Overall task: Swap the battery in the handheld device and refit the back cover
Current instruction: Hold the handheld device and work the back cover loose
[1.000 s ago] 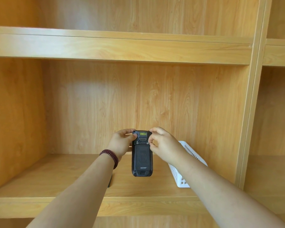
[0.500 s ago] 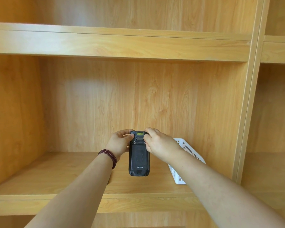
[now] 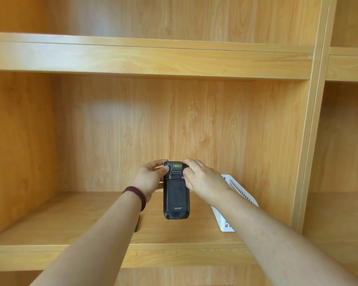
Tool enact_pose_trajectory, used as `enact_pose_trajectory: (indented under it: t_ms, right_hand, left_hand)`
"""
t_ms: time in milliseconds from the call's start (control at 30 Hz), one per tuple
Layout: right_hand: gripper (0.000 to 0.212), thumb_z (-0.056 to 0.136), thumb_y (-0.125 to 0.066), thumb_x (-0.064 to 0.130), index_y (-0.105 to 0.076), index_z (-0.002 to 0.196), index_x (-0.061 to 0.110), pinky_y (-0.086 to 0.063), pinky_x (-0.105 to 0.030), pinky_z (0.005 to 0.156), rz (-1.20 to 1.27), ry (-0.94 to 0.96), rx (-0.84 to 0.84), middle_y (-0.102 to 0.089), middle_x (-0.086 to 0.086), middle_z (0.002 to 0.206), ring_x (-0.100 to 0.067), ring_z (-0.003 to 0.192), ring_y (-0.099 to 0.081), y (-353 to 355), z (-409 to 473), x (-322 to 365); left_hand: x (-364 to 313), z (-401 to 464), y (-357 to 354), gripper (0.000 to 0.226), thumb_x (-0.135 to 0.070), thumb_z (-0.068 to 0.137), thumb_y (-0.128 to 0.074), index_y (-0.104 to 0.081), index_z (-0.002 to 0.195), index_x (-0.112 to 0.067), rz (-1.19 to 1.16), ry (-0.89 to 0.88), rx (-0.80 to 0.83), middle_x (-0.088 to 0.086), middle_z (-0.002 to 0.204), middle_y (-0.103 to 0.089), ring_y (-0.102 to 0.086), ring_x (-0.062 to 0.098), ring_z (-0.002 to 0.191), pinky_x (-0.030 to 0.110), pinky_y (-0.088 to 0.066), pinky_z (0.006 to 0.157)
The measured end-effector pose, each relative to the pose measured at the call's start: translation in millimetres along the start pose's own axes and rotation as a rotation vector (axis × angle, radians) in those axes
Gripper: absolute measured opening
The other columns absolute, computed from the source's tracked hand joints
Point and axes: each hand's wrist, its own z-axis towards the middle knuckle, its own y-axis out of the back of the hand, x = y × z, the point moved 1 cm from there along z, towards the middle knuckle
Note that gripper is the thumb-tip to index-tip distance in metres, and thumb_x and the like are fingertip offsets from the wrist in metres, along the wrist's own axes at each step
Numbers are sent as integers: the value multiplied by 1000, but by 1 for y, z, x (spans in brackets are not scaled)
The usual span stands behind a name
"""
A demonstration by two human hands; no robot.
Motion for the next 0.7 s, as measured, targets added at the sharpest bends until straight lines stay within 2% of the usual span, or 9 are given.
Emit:
enact_pose_trajectory:
  t_ms: [133, 400, 567, 700]
  right_hand:
    - [12, 74, -77, 1, -65, 73, -3, -50, -30, 37, 10, -17, -7, -70, -19, 103, -28, 78, -69, 0, -2, 1]
    - [12, 75, -76, 0, -66, 80, -4, -55, -39, 42, 71, -93, -55, -69, -20, 114, -31, 85, -71, -9, -7, 2]
    - [11, 87, -66, 4, -65, 93, -5, -59, -46, 57, 131, -174, -45, -66, -18, 120, -34, 95, -69, -11, -7, 1]
    - [10, 92, -62, 9, -67, 92, 1, -57, -41, 79, 282, -279, -76, -67, -10, 118, -27, 102, -66, -6, -4, 3]
  left_hand:
    - [-1, -1, -1, 20, -7, 94, -60, -64, 113, -12, -11, -1, -7, -3, 68, -76, -69, 8, 58, 28, -58, 57]
    - [-2, -3, 0, 19, -9, 94, -61, -66, 112, -12, -7, 1, -4, -1, 74, -77, -71, 10, 63, 28, -58, 58]
    - [-5, -6, -2, 17, -9, 94, -61, -66, 109, -14, 11, -7, 3, -2, 71, -76, -69, 8, 60, 27, -57, 56]
    - [-3, -10, -4, 13, -8, 94, -60, -67, 104, -14, -23, -7, -13, -3, 69, -76, -70, 8, 59, 26, -57, 54]
